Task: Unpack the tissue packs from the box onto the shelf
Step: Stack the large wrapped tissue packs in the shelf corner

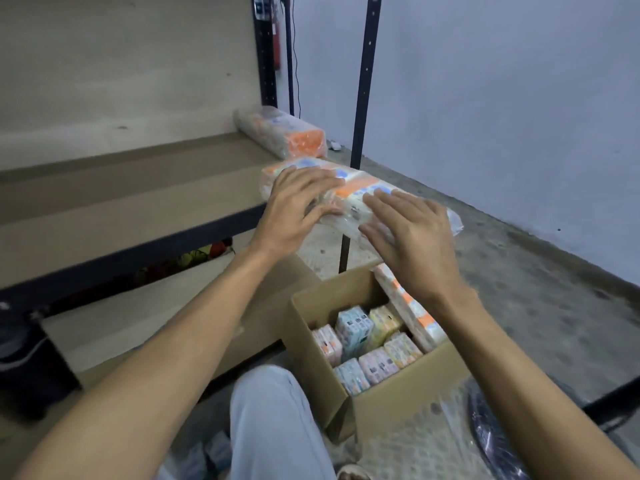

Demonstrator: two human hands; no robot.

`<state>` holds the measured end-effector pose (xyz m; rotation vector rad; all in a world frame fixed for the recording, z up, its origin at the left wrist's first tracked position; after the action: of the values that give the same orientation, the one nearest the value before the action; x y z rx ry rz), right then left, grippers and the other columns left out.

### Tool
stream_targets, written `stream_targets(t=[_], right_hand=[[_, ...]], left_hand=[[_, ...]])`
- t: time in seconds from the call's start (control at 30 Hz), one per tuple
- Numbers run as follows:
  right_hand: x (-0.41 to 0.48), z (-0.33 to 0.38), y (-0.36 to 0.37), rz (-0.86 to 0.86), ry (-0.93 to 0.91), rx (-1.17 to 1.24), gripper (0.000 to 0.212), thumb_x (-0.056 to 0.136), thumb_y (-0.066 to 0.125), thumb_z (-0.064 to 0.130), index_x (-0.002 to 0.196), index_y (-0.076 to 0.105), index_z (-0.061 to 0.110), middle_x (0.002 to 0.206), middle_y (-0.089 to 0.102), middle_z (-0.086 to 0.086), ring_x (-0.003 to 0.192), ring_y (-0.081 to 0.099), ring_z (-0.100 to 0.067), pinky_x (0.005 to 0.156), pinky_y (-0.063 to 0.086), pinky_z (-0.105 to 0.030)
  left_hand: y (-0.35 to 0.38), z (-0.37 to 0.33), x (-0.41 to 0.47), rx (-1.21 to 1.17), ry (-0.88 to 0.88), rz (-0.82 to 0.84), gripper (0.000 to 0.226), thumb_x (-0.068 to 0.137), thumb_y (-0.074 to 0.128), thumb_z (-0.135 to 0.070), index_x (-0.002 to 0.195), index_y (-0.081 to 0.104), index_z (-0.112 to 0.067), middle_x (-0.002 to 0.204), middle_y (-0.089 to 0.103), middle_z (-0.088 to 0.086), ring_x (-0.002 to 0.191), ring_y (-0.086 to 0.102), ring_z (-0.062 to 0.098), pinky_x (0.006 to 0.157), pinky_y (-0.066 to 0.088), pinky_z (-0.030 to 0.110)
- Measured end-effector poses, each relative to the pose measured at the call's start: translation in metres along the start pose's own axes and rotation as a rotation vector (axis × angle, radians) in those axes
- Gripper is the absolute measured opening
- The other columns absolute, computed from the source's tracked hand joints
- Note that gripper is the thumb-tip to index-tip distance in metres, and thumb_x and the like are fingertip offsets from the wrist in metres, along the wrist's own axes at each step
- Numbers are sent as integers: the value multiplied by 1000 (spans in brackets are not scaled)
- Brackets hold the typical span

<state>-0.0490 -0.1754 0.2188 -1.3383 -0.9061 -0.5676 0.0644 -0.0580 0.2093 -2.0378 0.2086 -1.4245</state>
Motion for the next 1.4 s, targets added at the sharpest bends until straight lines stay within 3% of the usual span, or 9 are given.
stream_targets(t=[0.23,0.4,0.57,0.73,0.87,1.03,1.1,1.2,1.4], right_hand=[[52,44,56,36,-27,68,33,88,63,30,118,64,17,120,67,-1,113,61,-24,87,45,-45],[80,72,111,105,-19,66,32,86,65,28,116,65,18,114,69,-2,107,62,-26,83,43,-43],[101,86,156,170,41,85,30,80,66,24,110,68,21,104,70,0,101,62,-28,86,43,-44],[121,96,185,193,111,98,28,79,65,22,108,68,21,106,68,-3,105,57,-30,90,35,-45],[135,106,210,273,174,125,34,84,61,24,117,63,20,120,63,-5,115,49,-29,98,28,-44],[148,99,202,139,228,458,50,77,66,45,118,64,17,118,66,-4,113,58,-24,96,44,-41],[144,87,193,103,214,389,58,75,61,60,120,63,22,126,63,1,126,49,-23,103,36,-47],[126,79,206,261,198,237,80,62,53,77,130,52,35,143,47,8,143,21,-23,108,19,-60],[119,79,222,266,209,295,79,59,70,62,131,49,37,143,44,8,137,26,-26,94,40,-57]], left_hand=[[-46,72,-1,67,-70,45,36,92,57,-34,124,63,-19,131,60,-3,124,50,14,109,31,41],[-61,129,-15,142,-151,94,35,92,59,-24,127,60,-22,133,58,-6,126,48,14,110,27,31],[-67,171,-23,273,-258,163,42,93,53,-42,132,53,-29,140,50,-5,133,39,16,114,22,38],[-76,206,-37,374,-509,199,60,91,52,-48,145,34,-30,154,30,-4,143,23,19,117,14,51],[-82,230,-64,422,-758,249,74,92,48,-53,152,14,-26,161,11,2,148,10,22,119,8,49],[-75,245,-83,446,-915,391,72,94,34,-60,149,24,-15,159,19,8,147,13,25,118,13,46],[-70,246,-84,470,-926,452,71,94,30,-61,149,27,-17,159,18,8,147,12,25,118,11,46],[-67,247,-84,489,-936,486,67,94,29,-62,148,31,-22,159,18,8,147,12,25,118,9,46],[-69,246,-84,507,-943,474,64,94,29,-60,146,33,-23,158,23,8,147,14,25,117,9,47]])
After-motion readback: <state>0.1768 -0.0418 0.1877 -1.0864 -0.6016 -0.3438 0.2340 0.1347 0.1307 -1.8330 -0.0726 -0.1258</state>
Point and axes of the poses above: each hand's wrist, its own x-axis towards the middle knuckle, its own y-axis out of the palm, z = x × y, the point moved 10 cm from there along x, towards the middle knuckle
